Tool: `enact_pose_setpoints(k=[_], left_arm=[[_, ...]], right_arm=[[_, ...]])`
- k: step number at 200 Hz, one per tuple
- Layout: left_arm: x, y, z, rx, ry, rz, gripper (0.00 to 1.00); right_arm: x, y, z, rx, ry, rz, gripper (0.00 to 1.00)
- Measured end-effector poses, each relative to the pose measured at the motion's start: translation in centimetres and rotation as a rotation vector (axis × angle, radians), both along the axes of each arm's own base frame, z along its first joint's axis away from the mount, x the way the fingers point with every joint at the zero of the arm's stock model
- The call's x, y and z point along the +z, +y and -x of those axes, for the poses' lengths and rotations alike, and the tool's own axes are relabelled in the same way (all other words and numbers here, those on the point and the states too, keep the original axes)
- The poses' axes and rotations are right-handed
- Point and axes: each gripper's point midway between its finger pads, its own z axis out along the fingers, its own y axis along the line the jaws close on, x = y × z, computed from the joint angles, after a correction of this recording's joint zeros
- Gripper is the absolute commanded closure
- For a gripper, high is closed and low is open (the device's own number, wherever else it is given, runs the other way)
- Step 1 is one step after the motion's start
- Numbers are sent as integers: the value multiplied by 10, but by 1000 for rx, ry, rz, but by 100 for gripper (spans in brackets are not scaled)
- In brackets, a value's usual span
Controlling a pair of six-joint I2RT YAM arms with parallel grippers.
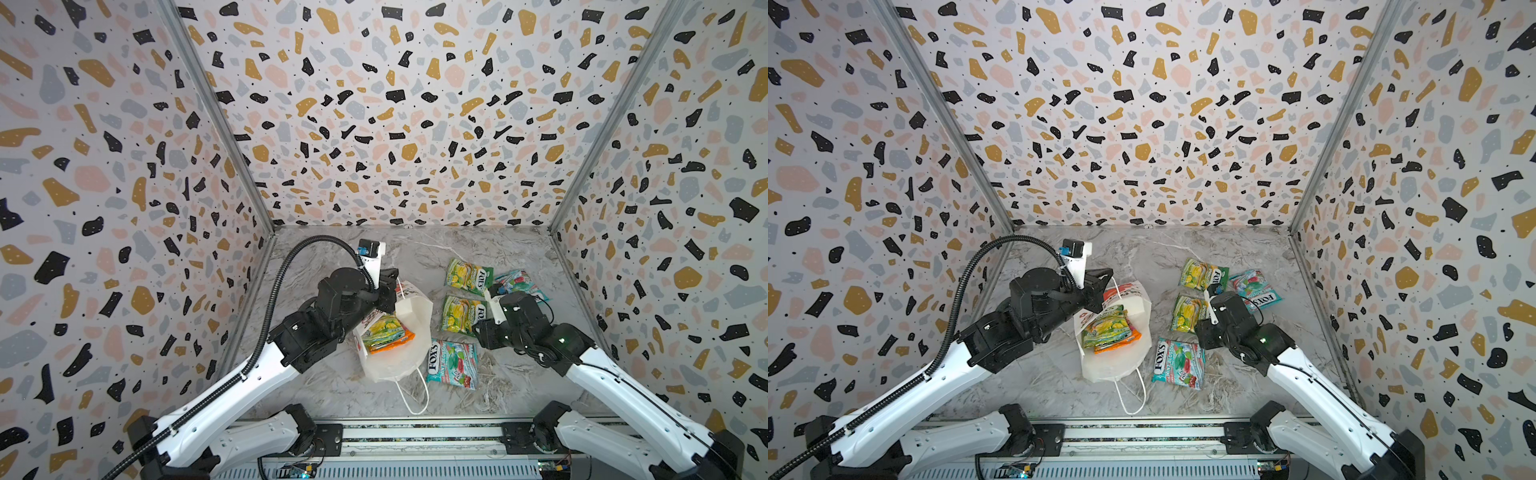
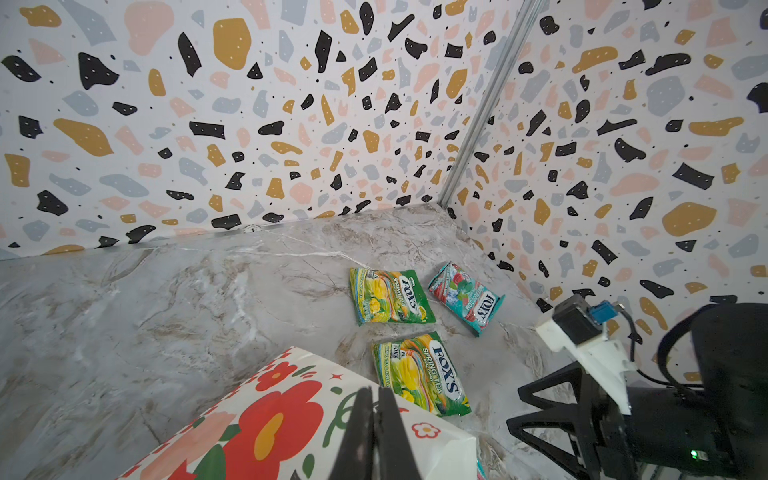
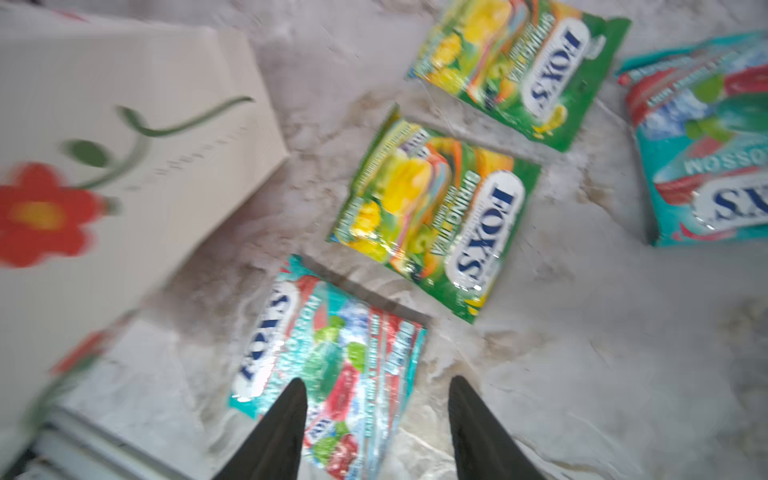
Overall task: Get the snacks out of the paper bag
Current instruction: 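Move the open right gripper back into the bag opening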
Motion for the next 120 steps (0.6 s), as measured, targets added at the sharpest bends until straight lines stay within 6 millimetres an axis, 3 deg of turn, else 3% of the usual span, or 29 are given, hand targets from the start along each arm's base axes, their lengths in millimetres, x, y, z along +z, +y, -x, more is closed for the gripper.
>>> enact_pose_setpoints(k=[27, 55, 87, 120], left_arm=[[-4, -9, 0, -30, 13, 22, 100], [-7, -19, -3, -48, 27, 38, 100], [-9, -25, -7, -55, 34, 54, 100], [-11, -31, -8, -65, 42, 62, 100]], right_arm=[[52, 42, 24, 234, -97, -269, 49], [66, 77, 58, 461, -96, -391, 50], [48, 113, 84, 625, -22, -391, 52], [6, 136, 85, 649, 73, -328, 54]])
